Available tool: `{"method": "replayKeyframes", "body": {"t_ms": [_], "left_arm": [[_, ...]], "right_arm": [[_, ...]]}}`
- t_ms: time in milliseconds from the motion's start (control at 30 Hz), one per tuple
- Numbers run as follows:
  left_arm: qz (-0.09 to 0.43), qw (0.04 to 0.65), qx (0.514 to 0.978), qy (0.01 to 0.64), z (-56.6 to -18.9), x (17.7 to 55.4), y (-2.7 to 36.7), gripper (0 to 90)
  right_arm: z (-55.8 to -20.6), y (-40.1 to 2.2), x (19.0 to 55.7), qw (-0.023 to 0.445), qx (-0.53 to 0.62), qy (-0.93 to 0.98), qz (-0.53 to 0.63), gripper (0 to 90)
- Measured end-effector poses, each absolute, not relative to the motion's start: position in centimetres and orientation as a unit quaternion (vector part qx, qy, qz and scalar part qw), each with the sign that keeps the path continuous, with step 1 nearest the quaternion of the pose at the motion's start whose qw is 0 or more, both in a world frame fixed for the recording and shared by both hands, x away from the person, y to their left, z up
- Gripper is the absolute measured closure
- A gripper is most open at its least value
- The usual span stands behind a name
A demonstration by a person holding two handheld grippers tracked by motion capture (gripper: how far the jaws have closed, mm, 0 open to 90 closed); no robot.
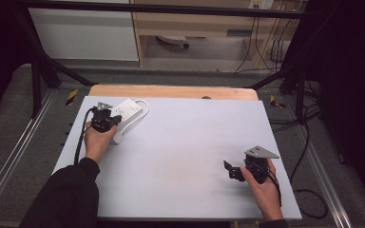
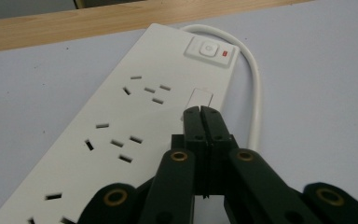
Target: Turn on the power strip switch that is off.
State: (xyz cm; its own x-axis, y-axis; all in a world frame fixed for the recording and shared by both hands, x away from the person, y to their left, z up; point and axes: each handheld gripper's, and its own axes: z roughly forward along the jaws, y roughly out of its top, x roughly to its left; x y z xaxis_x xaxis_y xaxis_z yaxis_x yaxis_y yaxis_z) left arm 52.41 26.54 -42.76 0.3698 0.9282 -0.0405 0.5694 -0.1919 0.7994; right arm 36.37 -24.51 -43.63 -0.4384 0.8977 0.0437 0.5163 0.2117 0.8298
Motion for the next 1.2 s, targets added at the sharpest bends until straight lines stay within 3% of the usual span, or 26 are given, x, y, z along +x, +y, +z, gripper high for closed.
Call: {"method": "replayKeyframes", "body": {"t_ms": [1200], "left_arm": [[0.234,0.379,0.733,0.514,-43.32,52.97,27.1,90.0]], "right_arm": [[-43.71,-24.47,36.37,0.228,0.473,0.747,0.408,3.0]]}}
